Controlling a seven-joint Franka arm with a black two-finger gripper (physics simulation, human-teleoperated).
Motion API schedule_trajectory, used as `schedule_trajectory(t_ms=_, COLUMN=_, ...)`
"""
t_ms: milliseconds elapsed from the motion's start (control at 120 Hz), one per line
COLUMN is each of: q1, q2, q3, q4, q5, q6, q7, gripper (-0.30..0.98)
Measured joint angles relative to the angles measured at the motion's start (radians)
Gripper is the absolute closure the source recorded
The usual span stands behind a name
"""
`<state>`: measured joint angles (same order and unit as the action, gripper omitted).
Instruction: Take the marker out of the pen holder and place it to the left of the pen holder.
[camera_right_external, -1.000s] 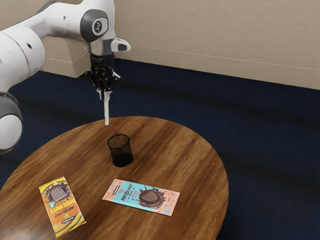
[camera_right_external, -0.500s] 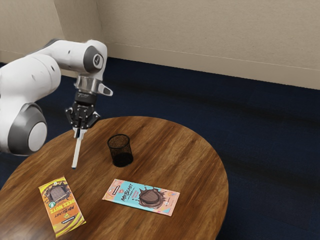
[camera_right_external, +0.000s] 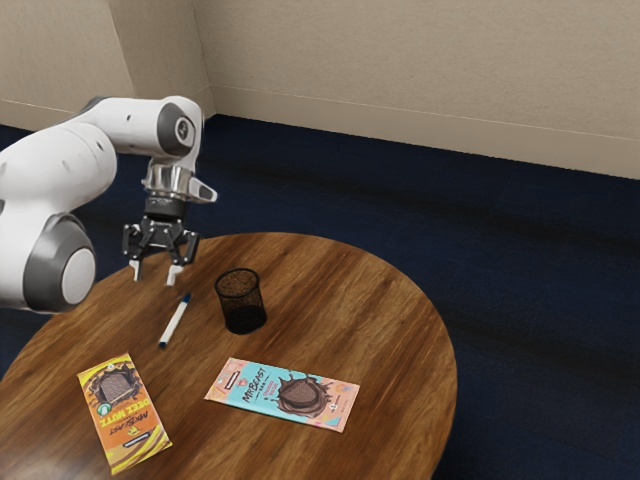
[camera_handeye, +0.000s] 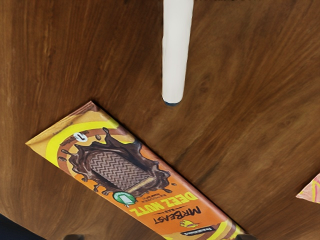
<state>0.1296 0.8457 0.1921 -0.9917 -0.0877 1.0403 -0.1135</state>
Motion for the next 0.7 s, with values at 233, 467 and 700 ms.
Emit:
schedule_trajectory(t_ms=233, q1=0.001, q2=-0.247, q3=-0.068, q4=-0.073, q5=-0.022, q6=0.102, q7=0.0, gripper=0.1)
schedule_trajectory(t_ms=467, q1=-0.125, q2=-0.751, q3=-0.1, q4=-0.563, q5=0.067, q6=0.386, q7=0.006, gripper=0.03)
schedule_trajectory(t_ms=700, q1=-0.126, q2=-0.768, q3=-0.104, q4=-0.562, q5=0.097, q6=0.471, q7=0.013, gripper=0.01)
